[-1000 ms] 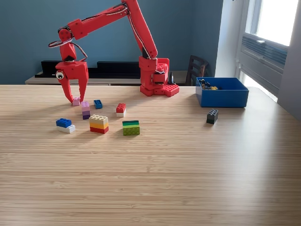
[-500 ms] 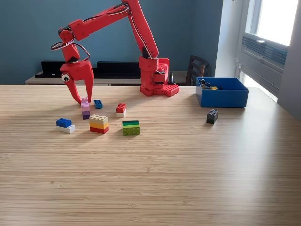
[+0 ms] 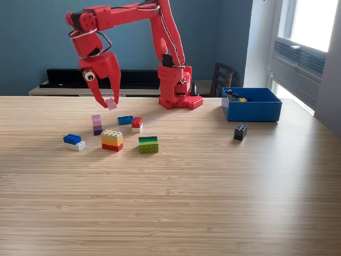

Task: Grasp a lego block and put it in the bin.

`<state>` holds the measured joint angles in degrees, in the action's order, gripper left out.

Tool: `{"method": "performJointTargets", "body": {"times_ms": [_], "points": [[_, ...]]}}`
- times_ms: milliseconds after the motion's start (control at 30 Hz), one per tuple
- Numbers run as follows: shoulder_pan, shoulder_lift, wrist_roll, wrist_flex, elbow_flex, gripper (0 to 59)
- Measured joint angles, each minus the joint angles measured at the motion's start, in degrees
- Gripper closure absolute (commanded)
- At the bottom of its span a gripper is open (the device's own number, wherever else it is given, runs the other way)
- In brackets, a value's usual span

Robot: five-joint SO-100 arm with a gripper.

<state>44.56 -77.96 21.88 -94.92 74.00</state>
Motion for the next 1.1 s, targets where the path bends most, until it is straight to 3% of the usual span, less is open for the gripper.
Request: {"method": "performJointTargets", "body": {"times_ms": [367, 767, 1100], "points": [[-32.52, -11.69, 1.67, -1.76, -1.14, 55.6], [-81.56, -12.04, -0.44, -1.76, -1.14, 55.6], [-106.61, -12.04, -3.08, -1.76, -1.14, 55.7]]}}
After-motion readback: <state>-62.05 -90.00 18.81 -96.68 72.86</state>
